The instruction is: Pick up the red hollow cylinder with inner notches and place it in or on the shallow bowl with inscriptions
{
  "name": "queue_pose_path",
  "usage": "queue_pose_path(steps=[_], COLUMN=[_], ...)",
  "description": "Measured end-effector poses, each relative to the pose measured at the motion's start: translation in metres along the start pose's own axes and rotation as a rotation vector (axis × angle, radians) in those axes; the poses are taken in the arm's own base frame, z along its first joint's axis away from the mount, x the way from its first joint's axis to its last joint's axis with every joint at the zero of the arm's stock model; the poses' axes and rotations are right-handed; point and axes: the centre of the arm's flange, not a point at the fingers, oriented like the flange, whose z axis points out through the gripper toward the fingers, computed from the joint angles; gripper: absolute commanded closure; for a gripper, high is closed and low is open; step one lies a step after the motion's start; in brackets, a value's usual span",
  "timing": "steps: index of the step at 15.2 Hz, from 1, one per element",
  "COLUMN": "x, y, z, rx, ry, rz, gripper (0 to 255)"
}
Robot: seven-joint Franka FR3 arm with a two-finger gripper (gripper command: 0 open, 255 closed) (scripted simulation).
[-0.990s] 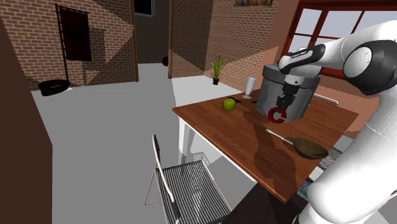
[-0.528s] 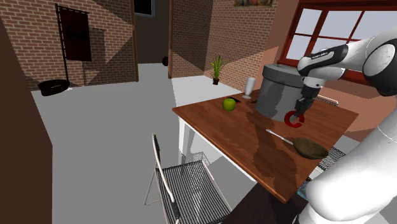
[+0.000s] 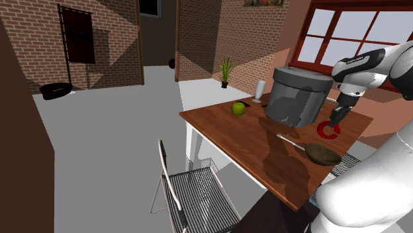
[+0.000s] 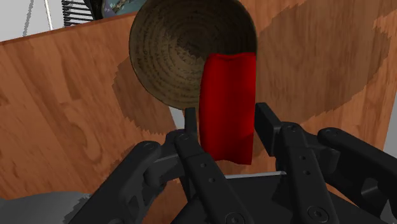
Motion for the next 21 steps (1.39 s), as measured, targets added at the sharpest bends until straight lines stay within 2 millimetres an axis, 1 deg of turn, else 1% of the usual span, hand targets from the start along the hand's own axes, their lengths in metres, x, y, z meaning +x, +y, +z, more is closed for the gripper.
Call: queue_pose_path(steps=[2, 4, 5, 8, 21], x=[-0.025, -0.036, -0.038, -0.038, -0.038], y=[0.018, 0.023, 0.024, 0.027, 0.026], z=[-0.005, 0.001, 0.006, 0.021, 0.09], rx=[0.0, 0.0, 0.001, 0.001, 0.001], ry=[0.0, 0.0, 0.0, -0.001, -0.001], rz=[0.001, 0.0, 0.0, -0.001, -0.002], gripper=[255, 255, 255, 255, 255])
